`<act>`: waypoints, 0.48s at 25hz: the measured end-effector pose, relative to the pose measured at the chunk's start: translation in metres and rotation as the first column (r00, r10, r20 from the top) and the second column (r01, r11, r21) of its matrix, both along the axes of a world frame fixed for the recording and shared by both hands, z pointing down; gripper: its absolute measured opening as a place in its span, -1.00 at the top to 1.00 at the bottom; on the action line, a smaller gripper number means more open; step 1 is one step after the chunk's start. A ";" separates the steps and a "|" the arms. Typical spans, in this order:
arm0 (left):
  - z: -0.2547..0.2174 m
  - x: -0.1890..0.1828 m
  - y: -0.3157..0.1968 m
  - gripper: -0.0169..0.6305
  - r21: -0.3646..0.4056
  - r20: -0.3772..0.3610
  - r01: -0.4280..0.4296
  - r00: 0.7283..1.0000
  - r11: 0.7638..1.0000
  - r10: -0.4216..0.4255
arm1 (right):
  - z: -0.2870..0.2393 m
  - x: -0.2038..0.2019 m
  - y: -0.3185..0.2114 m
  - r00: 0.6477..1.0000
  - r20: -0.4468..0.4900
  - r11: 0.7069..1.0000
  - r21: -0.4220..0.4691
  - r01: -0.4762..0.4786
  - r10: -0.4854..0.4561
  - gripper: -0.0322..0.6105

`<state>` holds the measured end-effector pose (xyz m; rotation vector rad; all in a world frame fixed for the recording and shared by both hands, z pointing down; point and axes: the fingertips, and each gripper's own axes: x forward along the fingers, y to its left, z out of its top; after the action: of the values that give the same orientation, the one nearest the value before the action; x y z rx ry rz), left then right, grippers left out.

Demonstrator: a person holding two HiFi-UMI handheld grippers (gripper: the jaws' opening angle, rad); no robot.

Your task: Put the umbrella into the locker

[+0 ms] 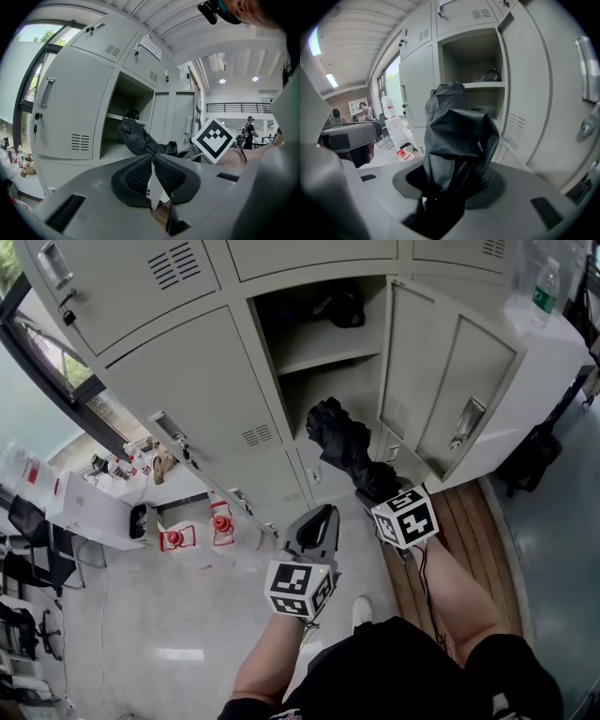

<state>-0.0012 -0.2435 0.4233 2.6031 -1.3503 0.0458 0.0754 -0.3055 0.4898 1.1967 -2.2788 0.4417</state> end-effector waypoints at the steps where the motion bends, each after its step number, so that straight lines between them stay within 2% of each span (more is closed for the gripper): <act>1: 0.000 0.002 -0.004 0.85 0.000 0.003 0.001 1.000 1.000 -0.001 | 0.000 0.001 -0.005 1.000 -0.004 1.000 0.001 0.003 -0.003 0.14; 12: -0.006 0.015 -0.032 0.85 0.025 0.026 0.016 1.000 1.000 -0.017 | -0.001 0.008 -0.051 0.998 -0.050 1.000 0.000 0.031 -0.031 0.14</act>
<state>0.0136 -0.2753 0.4173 2.6199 -1.3896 0.0614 0.0834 -0.3565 0.4887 1.1578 -2.2520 0.3950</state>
